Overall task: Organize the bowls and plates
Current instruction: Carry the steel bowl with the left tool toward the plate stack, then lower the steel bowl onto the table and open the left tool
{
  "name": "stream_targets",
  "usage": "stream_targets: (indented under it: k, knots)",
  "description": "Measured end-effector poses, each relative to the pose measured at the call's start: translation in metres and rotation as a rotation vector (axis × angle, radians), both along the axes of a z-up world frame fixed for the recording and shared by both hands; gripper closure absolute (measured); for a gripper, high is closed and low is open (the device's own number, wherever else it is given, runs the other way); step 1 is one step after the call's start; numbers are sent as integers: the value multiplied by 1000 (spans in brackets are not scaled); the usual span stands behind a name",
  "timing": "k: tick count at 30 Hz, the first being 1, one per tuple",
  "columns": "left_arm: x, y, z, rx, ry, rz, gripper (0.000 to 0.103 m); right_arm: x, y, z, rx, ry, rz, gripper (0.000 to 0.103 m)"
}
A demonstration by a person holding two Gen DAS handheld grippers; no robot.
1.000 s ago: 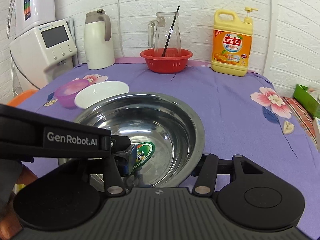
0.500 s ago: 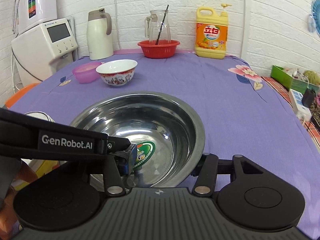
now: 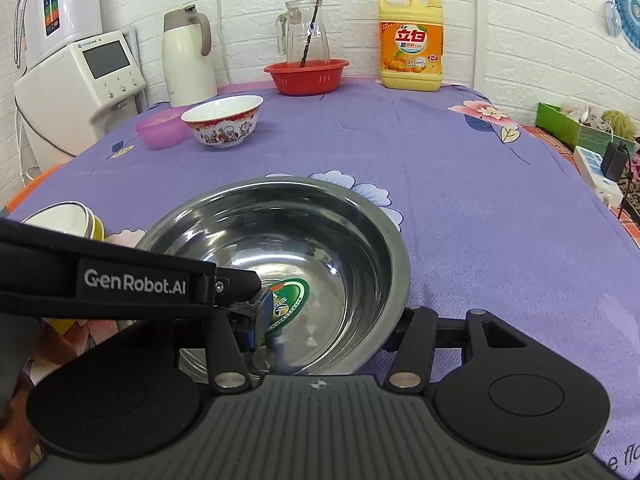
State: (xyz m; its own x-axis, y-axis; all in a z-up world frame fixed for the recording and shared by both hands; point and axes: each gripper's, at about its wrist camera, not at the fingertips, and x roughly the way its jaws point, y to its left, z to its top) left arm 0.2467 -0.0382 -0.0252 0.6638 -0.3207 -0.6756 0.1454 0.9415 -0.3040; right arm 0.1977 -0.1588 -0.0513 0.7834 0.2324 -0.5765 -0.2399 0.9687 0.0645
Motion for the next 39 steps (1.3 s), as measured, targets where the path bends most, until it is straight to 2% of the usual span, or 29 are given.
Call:
stream_targets:
  k: [1, 2, 3, 4, 5, 6, 14, 22, 28, 35, 39]
  knots:
    - [0, 0, 0, 1, -4, 2, 74, 0, -1, 0, 4, -2, 0, 13]
    - [0, 0, 0, 5, -5, 7, 69, 1, -3, 0, 9, -2, -4, 8]
    - [1, 0, 0, 11, -7, 22, 58, 1, -4, -1, 7, -3, -10, 0]
    - [1, 1, 0, 24, -8, 51, 48, 1, -4, -1, -2, -3, -22, 0]
    - [1, 3, 0, 7, -10, 57, 32, 2, -5, -2, -15, 0, -39, 0]
    - [2, 4, 0, -22, 0, 50, 30, 2, -6, -4, -21, 4, -50, 0]
    - [1, 3, 9, -41, -31, 53, 29, -1, -22, -1, 73, 21, -58, 0]
    - [-2, 8, 19, -55, -63, 60, 28, -17, -46, 16, 195, -70, -154, 0]
    - [-3, 12, 27, -63, -79, 62, 28, -17, -55, 20, 247, -68, -165, 0]
    - [-6, 18, 36, -68, -101, 56, 28, -13, -52, 25, 229, -67, -158, 0]
    - [-8, 38, 47, -73, -130, 68, 28, -2, -50, 28, 229, -32, -159, 0]
